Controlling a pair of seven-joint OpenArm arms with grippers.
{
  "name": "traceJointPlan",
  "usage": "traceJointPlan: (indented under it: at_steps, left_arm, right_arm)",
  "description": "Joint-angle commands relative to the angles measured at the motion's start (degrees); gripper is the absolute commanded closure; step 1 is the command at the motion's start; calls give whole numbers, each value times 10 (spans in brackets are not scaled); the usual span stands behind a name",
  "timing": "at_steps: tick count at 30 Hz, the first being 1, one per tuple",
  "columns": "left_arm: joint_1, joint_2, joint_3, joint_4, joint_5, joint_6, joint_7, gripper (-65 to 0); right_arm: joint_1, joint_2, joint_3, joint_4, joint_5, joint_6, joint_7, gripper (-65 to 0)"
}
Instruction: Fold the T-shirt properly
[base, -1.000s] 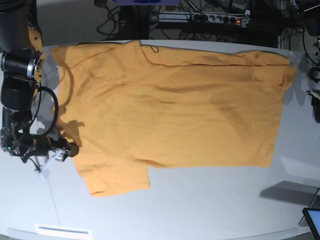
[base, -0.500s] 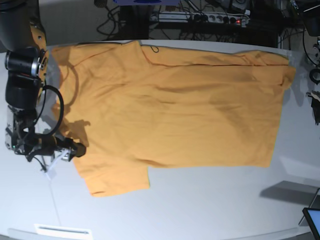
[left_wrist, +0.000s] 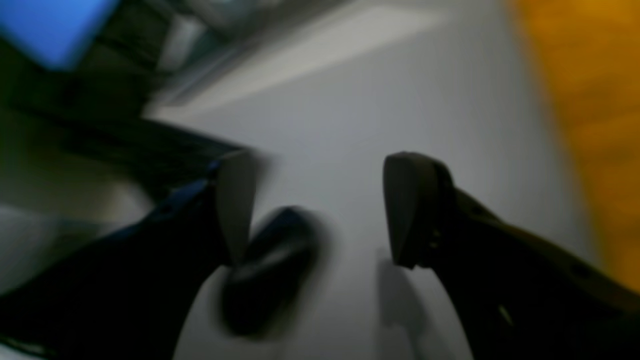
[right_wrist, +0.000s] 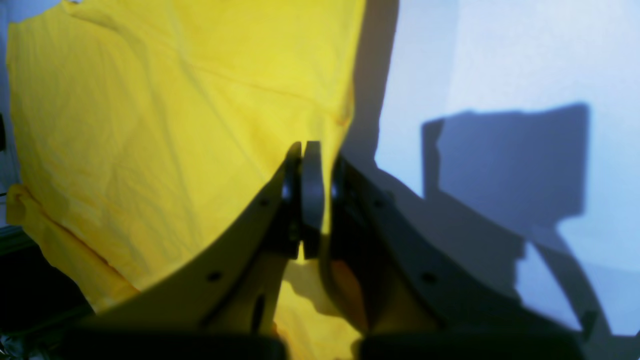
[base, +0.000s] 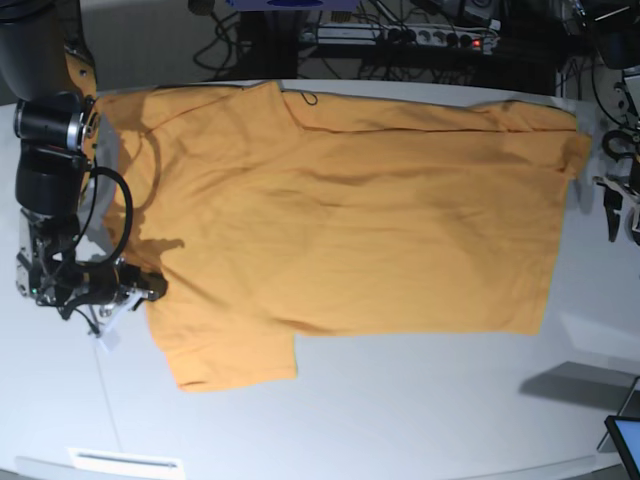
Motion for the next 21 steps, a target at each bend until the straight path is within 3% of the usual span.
traceJointPlan:
  at_steps: [1,8,10,15,17,20,21]
  left_arm:
    - [-6,-19,7,6,-32,-6,-9,-398]
    - [-18,-89,83,5,-329,-49,109,-401]
    - [-41,-102,106,1,-382,-50,127,-401]
    - [-112,-116,167,-23,-439,-52,188,-403]
    - [-148,-112,187,-41,-441,-73,209,-445]
    - [-200,-90,193,-74,-442,-131,247,-534]
    - [-214,-86,191,-87,-442,-132,264,-544]
  right_arm:
    - [14,7,-1,6,3,0,1,-7]
    - [14,6,-1,6,3,0,1,-7]
    - [14,5,-1,6,3,0,1,-7]
    - [4,5,-1,8,3,0,1,-6]
    - [2,6,-1,8,3,0,3,-6]
    - [-4,8,-2,9,3,0,3,-6]
    - [-4,8,-2,9,3,0,3,-6]
